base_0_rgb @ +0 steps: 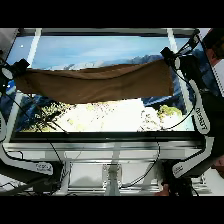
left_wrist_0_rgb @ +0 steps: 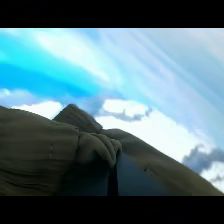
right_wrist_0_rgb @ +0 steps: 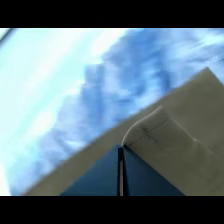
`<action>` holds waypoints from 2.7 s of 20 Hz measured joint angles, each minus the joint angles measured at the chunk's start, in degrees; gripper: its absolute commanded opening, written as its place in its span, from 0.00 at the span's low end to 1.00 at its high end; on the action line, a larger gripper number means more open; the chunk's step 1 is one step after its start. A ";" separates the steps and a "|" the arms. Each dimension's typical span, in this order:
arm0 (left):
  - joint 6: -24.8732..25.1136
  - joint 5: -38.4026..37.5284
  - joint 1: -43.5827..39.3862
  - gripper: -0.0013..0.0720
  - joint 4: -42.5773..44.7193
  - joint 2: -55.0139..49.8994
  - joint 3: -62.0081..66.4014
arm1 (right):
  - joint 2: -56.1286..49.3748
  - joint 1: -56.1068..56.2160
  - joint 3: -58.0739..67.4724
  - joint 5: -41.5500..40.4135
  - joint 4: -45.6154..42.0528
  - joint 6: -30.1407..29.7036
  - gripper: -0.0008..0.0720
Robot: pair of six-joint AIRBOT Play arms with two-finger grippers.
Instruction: Fold the clothes and pants, and hang the long-sleeved shirts on hangers.
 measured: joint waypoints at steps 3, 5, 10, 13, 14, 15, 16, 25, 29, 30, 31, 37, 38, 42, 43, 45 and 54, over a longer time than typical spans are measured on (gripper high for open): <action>-1.27 4.37 -0.55 0.05 0.00 -0.96 0.00 | -1.90 -0.20 0.42 -6.73 0.22 2.45 0.02; -1.70 5.97 -0.70 0.05 0.02 -1.38 0.00 | -3.10 -0.26 0.55 -10.03 0.28 3.37 0.02; -1.95 7.78 -0.83 0.97 0.24 -2.62 0.00 | -5.25 -0.31 0.66 -14.29 0.37 4.39 0.83; -1.95 8.33 -0.44 0.98 0.68 -2.47 0.00 | -5.27 -0.31 0.68 -16.90 0.35 3.82 0.87; -1.92 8.35 -0.11 0.98 0.81 -1.97 0.00 | -5.05 -0.33 0.68 -17.35 0.35 3.06 0.86; -1.90 8.46 0.28 0.98 0.87 -1.42 0.00 | -4.79 -0.39 0.68 -17.79 0.35 2.43 0.86; -1.90 8.39 0.79 0.98 1.01 -0.79 0.00 | -4.42 -0.52 0.68 -17.94 0.35 1.99 0.86; 1.42 -21.11 11.58 0.97 2.27 4.24 -0.07 | -0.39 -0.81 0.68 -13.20 0.28 -2.56 0.86; 8.59 -30.38 14.93 0.97 -6.27 4.00 -2.38 | 0.48 -0.81 0.68 -7.69 0.33 -3.56 0.86; 9.64 -31.04 15.30 0.97 -8.13 3.80 -3.48 | 0.59 -0.81 0.68 -6.14 0.35 -3.63 0.86; 10.36 -31.04 15.56 0.97 -9.90 3.61 -4.55 | 0.70 -0.81 0.68 -4.79 0.37 -3.69 0.86; 12.87 -24.37 16.02 0.97 -23.96 -0.04 -9.33 | 0.83 -0.81 0.68 1.64 2.75 -3.98 0.86; 13.22 -23.02 15.93 0.97 -26.62 -1.11 -9.64 | 0.83 -0.81 0.68 2.05 3.63 -3.98 0.86; 19.32 -16.90 15.02 0.97 -39.76 -4.76 -10.12 | 0.83 -0.81 0.68 2.97 6.58 -4.00 0.84; 20.90 -15.17 14.73 0.97 -42.86 -5.44 -10.21 | 0.83 -0.81 0.68 3.10 6.97 -4.00 0.77; 22.93 -11.78 14.21 0.97 -48.28 -6.69 -10.25 | 0.83 -0.79 0.68 3.34 7.72 -4.00 0.76; 28.13 1.68 10.32 0.69 -58.12 -10.03 -9.70 | 0.83 2.71 0.68 3.39 8.44 -12.72 0.77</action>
